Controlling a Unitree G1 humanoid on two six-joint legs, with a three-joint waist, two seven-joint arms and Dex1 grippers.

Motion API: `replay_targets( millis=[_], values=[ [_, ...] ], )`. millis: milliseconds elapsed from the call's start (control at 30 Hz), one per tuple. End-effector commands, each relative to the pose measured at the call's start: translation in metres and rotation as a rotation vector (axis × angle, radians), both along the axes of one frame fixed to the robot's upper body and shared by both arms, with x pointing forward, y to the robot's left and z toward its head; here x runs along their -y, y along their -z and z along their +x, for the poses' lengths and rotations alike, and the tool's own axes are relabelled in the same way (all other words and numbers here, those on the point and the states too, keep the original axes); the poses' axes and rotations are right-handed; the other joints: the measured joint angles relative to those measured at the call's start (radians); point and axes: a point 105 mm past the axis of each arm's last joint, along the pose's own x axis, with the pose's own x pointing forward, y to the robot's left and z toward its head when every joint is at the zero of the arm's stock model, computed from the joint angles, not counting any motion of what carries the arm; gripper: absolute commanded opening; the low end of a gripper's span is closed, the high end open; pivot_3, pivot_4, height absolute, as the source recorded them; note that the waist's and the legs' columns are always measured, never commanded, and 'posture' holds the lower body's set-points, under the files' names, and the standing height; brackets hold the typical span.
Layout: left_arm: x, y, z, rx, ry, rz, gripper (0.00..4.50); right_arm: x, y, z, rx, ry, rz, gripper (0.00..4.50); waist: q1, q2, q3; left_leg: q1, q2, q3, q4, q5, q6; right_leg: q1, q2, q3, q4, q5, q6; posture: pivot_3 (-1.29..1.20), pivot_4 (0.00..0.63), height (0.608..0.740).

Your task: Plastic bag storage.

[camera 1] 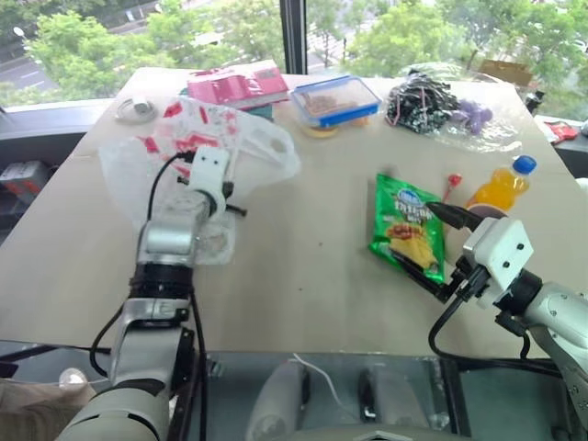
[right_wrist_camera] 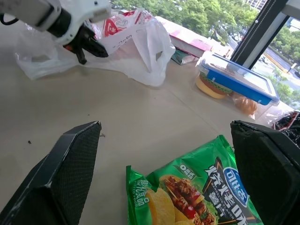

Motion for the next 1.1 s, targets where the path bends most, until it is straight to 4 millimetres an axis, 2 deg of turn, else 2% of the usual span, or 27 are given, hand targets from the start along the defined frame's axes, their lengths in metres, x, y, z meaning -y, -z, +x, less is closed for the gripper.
replay_targets(
  millis=[33,233,300,433,533,567,600,667,733,800,833,967,1000,1100],
  values=[
    [0.025,-0.048,-0.018,0.025,0.210,-0.253,0.06,-0.003,-0.009,-0.005,0.052,-0.012,0.005,4.50,0.001,0.000,0.000,0.000,0.000,0.000,0.000,0.000,0.000,0.000,0.000,0.000,0.000,0.000,0.000,0.00,0.150,0.740],
    [0.051,-0.080,-0.040,-0.051,0.367,-0.516,0.06,-0.002,-0.007,-0.006,0.029,-0.002,-0.003,4.50,0.001,0.000,0.000,0.000,-0.001,-0.001,0.001,0.000,0.000,0.001,0.001,-0.001,0.000,0.000,0.000,0.00,0.150,0.740],
    [0.048,-0.086,-0.044,-0.061,0.355,-0.520,0.06,0.001,-0.001,-0.005,-0.018,0.016,-0.014,4.50,0.000,0.000,0.000,0.000,0.000,-0.001,0.001,0.000,0.000,0.001,0.002,-0.001,0.000,0.000,0.000,0.00,0.150,0.740],
    [0.024,-0.092,-0.045,-0.057,0.274,-0.468,0.06,0.001,0.006,-0.001,-0.084,0.031,-0.010,4.50,-0.015,0.000,0.000,0.001,0.000,0.000,0.001,0.000,0.000,0.001,0.003,0.000,0.001,0.000,0.000,0.00,0.150,0.740],
    [-0.001,-0.084,-0.041,0.014,0.196,-0.161,0.06,-0.003,0.007,0.003,-0.110,0.025,0.005,4.50,-0.024,0.000,0.000,0.003,0.000,0.000,0.000,0.000,0.000,0.001,0.003,0.001,0.002,0.000,0.000,0.00,0.150,0.740],
    [-0.004,-0.084,-0.040,0.046,0.194,-0.092,0.06,-0.004,0.008,0.004,-0.120,0.020,0.012,4.50,-0.024,0.000,0.000,0.003,0.000,0.001,0.000,0.000,0.000,0.001,0.003,0.002,0.001,0.000,0.000,0.00,0.150,0.740],
    [-0.007,-0.081,-0.038,0.057,0.156,-0.019,0.29,-0.004,0.009,0.005,-0.127,0.022,0.018,4.50,-0.021,0.000,0.000,0.004,0.000,0.002,-0.001,0.000,0.000,0.001,0.002,0.003,0.001,0.000,0.000,0.00,0.150,0.740],
    [0.007,-0.081,-0.042,0.075,0.197,-0.023,0.76,-0.004,0.010,0.007,-0.126,0.029,0.015,4.50,-0.010,0.000,0.000,0.003,0.000,0.001,-0.001,0.000,0.000,0.001,0.001,0.003,0.001,0.000,0.000,0.00,0.150,0.740],
    [0.026,-0.082,-0.050,0.097,0.254,-0.001,1.65,-0.004,0.010,0.007,-0.120,0.032,0.008,4.50,0.005,-0.001,0.001,0.001,0.000,0.001,-0.001,0.000,0.000,0.001,-0.001,0.005,-0.001,0.000,0.000,0.00,0.150,0.740],
    [0.035,-0.083,-0.049,0.158,0.184,0.067,2.59,-0.004,0.010,0.007,-0.119,0.030,0.006,4.50,0.010,-0.001,0.001,-0.001,-0.001,-0.001,0.000,0.000,0.000,0.001,-0.005,0.005,-0.003,0.000,0.000,0.00,0.150,0.740],
    [0.035,-0.079,-0.050,0.158,0.129,0.173,2.98,-0.004,0.009,0.007,-0.118,0.029,0.004,4.50,0.011,-0.001,0.001,-0.002,-0.001,-0.001,0.000,0.000,0.000,0.000,-0.005,0.004,-0.002,0.000,0.000,0.00,0.150,0.740],
    [0.035,-0.066,-0.053,0.151,0.010,0.457,2.98,-0.003,0.008,0.007,-0.119,0.020,-0.005,4.50,0.001,-0.001,0.001,-0.003,-0.002,0.000,-0.001,0.000,0.000,-0.002,-0.004,0.006,-0.001,0.000,0.000,0.00,0.150,0.740],
    [0.036,-0.064,-0.054,0.148,-0.005,0.514,2.98,-0.002,0.008,0.007,-0.120,0.017,-0.007,4.50,-0.001,-0.001,0.001,-0.003,-0.001,0.000,-0.001,0.000,0.000,-0.002,0.001,0.006,-0.001,0.000,0.000,0.00,0.150,0.740],
    [0.040,-0.054,-0.054,0.122,-0.045,0.565,2.98,-0.003,0.006,0.004,-0.129,-0.005,-0.011,4.50,0.000,-0.001,0.001,-0.002,0.000,0.002,-0.001,0.000,0.000,-0.003,0.003,0.005,0.001,0.000,0.000,0.00,0.150,0.740]
  ],
)
